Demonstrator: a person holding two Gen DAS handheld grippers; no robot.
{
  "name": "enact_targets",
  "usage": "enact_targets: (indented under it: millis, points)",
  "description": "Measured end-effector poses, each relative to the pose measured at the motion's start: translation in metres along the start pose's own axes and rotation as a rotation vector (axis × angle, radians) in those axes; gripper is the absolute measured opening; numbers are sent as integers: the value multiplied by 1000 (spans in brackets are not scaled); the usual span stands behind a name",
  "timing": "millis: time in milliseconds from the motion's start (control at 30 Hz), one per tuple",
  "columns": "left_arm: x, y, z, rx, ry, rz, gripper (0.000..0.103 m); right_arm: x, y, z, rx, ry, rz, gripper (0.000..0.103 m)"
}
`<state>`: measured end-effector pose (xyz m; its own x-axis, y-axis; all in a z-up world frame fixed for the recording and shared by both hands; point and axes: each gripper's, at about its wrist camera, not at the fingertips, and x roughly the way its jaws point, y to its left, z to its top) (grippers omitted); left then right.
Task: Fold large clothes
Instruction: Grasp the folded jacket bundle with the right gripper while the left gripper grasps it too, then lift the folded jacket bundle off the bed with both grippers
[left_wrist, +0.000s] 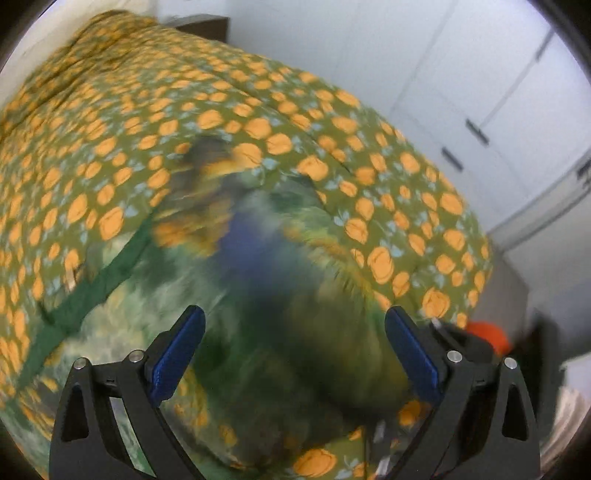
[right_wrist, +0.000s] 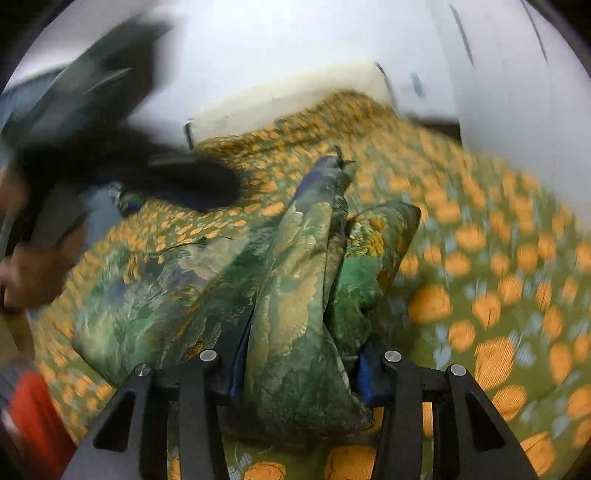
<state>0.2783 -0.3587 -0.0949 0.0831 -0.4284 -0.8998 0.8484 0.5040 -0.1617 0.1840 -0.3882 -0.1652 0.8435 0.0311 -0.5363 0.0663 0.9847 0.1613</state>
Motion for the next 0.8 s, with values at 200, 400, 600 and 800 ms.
enact_targets:
  millis: [200, 400, 600, 800]
  points:
    - [11, -13, -1, 32, 103, 153, 99, -10, 76, -2, -349, -94, -101, 45]
    - [18, 1, -17, 15, 170, 305, 40, -8, 109, -12, -521, -132, -138, 45]
    - [-21, 31, -25, -36, 102, 225, 27, -22, 97, -8, -417, -151, -25, 68]
    - [-75, 85, -49, -102, 16, 183, 27, -41, 39, 17, -35, -177, 228, 82]
